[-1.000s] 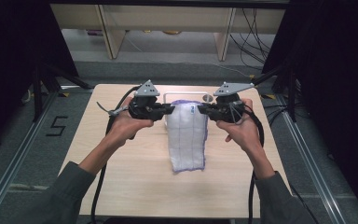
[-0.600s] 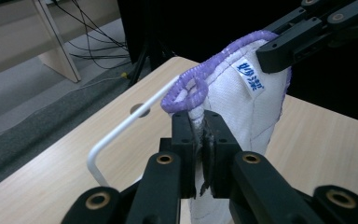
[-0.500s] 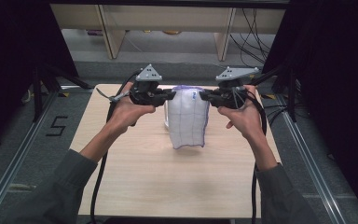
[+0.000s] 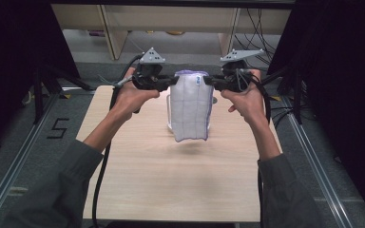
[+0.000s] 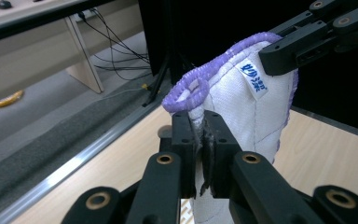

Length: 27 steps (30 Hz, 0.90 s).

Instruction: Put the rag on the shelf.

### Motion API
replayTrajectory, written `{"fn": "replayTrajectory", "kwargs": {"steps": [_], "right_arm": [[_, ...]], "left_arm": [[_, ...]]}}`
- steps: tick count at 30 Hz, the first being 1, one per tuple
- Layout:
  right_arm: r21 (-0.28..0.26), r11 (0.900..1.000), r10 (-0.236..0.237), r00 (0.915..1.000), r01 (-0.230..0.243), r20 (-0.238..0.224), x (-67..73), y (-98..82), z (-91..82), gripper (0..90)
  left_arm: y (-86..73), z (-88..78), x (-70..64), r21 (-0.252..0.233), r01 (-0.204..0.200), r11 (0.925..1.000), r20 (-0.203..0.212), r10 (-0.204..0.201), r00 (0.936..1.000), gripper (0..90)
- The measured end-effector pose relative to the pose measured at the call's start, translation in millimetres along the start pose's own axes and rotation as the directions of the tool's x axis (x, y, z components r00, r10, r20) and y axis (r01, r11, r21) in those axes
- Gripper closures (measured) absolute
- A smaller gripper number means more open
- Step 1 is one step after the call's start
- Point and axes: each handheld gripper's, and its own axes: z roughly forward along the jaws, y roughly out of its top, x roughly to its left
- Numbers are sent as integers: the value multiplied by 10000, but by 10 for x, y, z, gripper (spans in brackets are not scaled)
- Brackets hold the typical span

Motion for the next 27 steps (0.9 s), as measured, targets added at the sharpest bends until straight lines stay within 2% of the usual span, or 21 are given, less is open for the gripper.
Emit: {"fn": "replayTrajectory", "kwargs": {"steps": [2,4,7,9,11,16,20,25,26,27], "right_arm": [[-68,9998,173,9998,-172,65,-23,54,14,839],[-79,9999,153,9999,-153,56,-56,108,23,839],[-178,9997,173,9995,-168,271,-97,185,36,839],[-224,9996,170,9994,-163,296,-127,223,39,838],[-301,9992,260,9993,-252,284,-155,263,52,838],[-249,9991,359,9980,-347,521,-235,351,103,838],[-198,9986,504,9972,-494,555,-305,407,182,836],[-11,9968,802,9941,-803,728,-405,395,350,835],[-38,9972,744,9948,-744,695,-437,386,393,835],[4,9957,922,9931,-925,722,-450,376,431,834]], "left_arm": [[50,31,23,-59,57,10000,-116,-57,9999,838],[101,46,60,39,-49,10000,-275,50,9996,838],[181,70,100,-38,3,10000,-377,-5,9993,837],[239,91,119,-255,142,9996,-391,-152,9991,836],[277,90,137,-222,30,9998,-498,-41,9988,836],[324,164,224,-589,517,9969,-562,-551,9969,834],[310,247,320,-698,996,9926,-536,-1034,9932,827],[245,378,431,-780,1345,9878,-658,-1397,9880,824],[234,411,453,-807,1423,9865,-675,-1478,9867,824],[228,440,473,-812,1421,9865,-765,-1483,9860,822]]}}
